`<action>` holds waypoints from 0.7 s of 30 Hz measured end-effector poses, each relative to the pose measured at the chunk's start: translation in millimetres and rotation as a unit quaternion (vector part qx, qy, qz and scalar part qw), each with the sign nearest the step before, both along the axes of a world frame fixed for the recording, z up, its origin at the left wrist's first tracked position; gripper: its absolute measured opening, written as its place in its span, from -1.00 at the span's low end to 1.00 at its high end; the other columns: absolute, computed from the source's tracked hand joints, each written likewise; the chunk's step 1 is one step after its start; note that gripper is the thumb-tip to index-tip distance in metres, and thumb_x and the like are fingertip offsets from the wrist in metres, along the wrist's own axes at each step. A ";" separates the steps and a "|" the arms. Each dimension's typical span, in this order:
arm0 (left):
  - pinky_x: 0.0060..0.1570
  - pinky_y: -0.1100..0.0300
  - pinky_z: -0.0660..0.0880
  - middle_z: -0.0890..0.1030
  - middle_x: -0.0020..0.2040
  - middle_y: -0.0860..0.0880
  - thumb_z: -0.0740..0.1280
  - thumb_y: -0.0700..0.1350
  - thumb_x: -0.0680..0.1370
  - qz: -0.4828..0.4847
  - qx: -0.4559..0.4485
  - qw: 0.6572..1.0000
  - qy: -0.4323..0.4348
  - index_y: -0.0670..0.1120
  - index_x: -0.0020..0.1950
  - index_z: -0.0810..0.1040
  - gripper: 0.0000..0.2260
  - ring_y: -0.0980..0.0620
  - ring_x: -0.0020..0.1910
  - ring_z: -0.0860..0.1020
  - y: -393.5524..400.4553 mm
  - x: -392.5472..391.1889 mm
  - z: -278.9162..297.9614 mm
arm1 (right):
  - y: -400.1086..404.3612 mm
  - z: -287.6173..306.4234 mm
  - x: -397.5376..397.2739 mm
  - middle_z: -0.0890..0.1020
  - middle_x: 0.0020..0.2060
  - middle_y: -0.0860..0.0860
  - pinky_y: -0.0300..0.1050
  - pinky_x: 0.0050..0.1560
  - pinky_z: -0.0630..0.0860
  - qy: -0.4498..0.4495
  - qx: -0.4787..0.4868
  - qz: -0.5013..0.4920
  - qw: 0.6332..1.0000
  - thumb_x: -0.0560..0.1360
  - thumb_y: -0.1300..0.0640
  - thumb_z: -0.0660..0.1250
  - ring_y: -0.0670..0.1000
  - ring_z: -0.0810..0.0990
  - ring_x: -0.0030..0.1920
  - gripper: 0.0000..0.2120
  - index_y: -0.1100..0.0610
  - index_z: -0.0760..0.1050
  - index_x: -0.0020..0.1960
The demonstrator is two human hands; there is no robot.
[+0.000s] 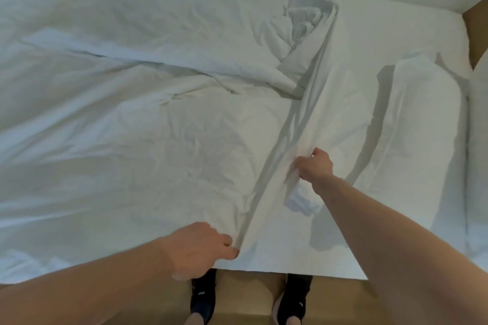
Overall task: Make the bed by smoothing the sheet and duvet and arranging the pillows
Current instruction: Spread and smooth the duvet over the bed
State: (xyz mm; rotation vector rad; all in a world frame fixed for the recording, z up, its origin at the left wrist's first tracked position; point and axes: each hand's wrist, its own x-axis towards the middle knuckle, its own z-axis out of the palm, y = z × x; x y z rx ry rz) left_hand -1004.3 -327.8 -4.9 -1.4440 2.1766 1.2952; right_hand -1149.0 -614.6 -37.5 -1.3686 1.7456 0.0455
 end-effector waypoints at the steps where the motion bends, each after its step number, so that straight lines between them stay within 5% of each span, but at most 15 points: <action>1: -0.04 0.09 0.32 0.52 0.12 -0.01 0.17 -0.26 0.59 0.006 0.030 0.999 -0.011 0.07 0.42 0.41 -0.57 -0.09 -0.12 0.47 -8.7 1.9 9.2 | 1.8 6.0 -6.2 0.67 -0.07 0.11 0.08 0.00 0.65 -0.009 -0.025 0.008 1.000 0.43 0.21 0.27 0.19 0.65 -0.06 -0.83 0.15 0.56 0.00; 4: 0.20 0.15 0.46 0.58 0.13 0.17 0.31 0.06 0.57 0.182 0.100 0.978 -0.016 0.22 0.33 0.54 -0.68 0.09 0.10 0.55 -54.2 12.9 39.3 | 7.9 32.3 -44.0 0.56 -0.32 0.05 -0.03 -0.29 0.45 -0.063 -0.100 0.043 0.992 0.45 0.25 0.18 0.07 0.49 -0.30 -0.90 0.25 0.44 -0.18; 7: 0.18 0.17 0.49 0.55 0.15 0.18 0.45 0.28 0.46 0.400 0.035 0.916 -0.009 0.20 0.32 0.55 -0.54 0.15 0.07 0.55 -127.7 13.3 57.1 | 19.4 53.8 -110.0 0.55 -0.38 0.06 0.03 -0.33 0.46 -0.073 -0.054 0.165 0.982 0.48 0.23 0.23 0.05 0.49 -0.37 -0.88 0.28 0.46 -0.17; 10: 0.22 0.11 0.48 0.52 0.28 0.11 0.47 0.33 0.41 0.591 0.017 0.800 0.098 0.08 0.42 0.47 -0.35 0.07 0.18 0.54 -211.8 -18.5 63.2 | 32.5 62.2 -169.9 0.66 -0.28 0.01 0.16 -0.16 0.62 -0.040 0.047 0.295 0.954 0.48 0.11 0.27 0.00 0.63 -0.27 -0.88 0.09 0.57 -0.15; 13: 0.31 0.06 0.46 0.50 0.37 0.07 0.51 0.33 0.36 0.665 0.077 0.722 0.172 0.01 0.53 0.30 -0.15 0.00 0.29 0.52 -282.8 -66.5 59.0 | 30.6 70.3 -205.1 0.68 -0.09 -0.21 -0.14 0.02 0.60 -0.034 0.097 0.353 0.930 0.49 0.08 0.29 -0.15 0.64 -0.09 -0.79 -0.11 0.62 0.05; 16: 0.21 0.12 0.44 0.53 0.38 -0.10 0.39 0.06 0.53 0.629 0.020 0.777 0.018 -0.09 0.47 0.39 -0.45 -0.15 0.32 0.51 -319.5 -101.5 34.1 | 3.9 63.3 -247.9 0.59 0.15 -0.31 -0.18 0.13 0.56 -0.007 0.042 0.286 0.957 0.51 0.04 0.41 -0.20 0.60 0.10 -0.68 -0.18 0.51 0.24; 21: 0.19 0.03 0.47 0.55 0.32 -0.15 0.21 -0.01 0.62 0.501 -0.088 0.859 -0.058 -0.06 0.42 0.43 -0.62 -0.21 0.27 0.51 -357.6 -146.8 26.7 | -62.5 49.0 -341.8 0.44 0.39 0.05 0.01 0.16 0.47 0.088 0.007 0.071 0.994 0.52 -0.03 0.47 0.15 0.52 0.30 -0.35 0.00 0.27 0.52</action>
